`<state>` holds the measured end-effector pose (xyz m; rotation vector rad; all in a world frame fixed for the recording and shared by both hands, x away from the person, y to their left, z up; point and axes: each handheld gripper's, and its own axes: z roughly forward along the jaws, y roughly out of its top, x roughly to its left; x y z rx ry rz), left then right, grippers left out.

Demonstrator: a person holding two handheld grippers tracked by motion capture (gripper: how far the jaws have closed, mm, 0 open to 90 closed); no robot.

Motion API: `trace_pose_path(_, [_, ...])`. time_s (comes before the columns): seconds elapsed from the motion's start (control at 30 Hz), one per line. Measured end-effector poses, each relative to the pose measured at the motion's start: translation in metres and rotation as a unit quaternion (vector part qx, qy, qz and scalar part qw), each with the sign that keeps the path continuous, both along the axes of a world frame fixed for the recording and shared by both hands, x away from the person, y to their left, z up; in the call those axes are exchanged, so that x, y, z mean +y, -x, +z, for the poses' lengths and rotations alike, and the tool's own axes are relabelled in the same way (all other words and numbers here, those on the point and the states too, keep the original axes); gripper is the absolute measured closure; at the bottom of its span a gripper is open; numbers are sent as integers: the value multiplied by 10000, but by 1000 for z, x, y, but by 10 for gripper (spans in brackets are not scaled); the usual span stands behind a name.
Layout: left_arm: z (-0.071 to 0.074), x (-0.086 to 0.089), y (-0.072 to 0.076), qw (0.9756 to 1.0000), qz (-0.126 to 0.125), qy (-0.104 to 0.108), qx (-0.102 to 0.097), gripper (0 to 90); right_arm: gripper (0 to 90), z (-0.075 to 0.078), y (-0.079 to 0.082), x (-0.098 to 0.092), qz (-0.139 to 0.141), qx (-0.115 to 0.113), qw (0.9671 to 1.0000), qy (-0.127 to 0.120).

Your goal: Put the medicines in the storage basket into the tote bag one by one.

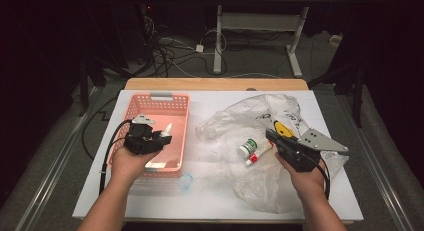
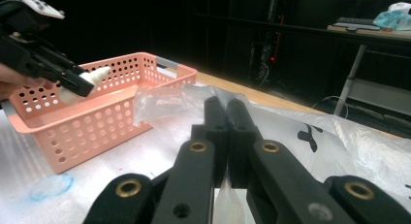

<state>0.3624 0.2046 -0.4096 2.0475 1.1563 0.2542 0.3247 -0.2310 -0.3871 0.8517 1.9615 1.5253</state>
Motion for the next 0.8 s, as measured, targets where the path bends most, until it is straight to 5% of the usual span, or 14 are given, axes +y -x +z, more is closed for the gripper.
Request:
trace_pose_path(0.2, [1, -4, 17, 9995, -65, 81, -284, 579, 900, 0, 0, 0, 4, 11, 10000, -2])
trace_pose_path(0.4, [-1, -4, 31, 9977, -80, 485, -462, 579, 900, 0, 0, 1, -4, 27, 10000, -19])
trace_pose_path(0.8, [11, -24, 45, 9953, -382, 512, -730, 579, 900, 0, 1, 2, 37, -10, 10000, 16])
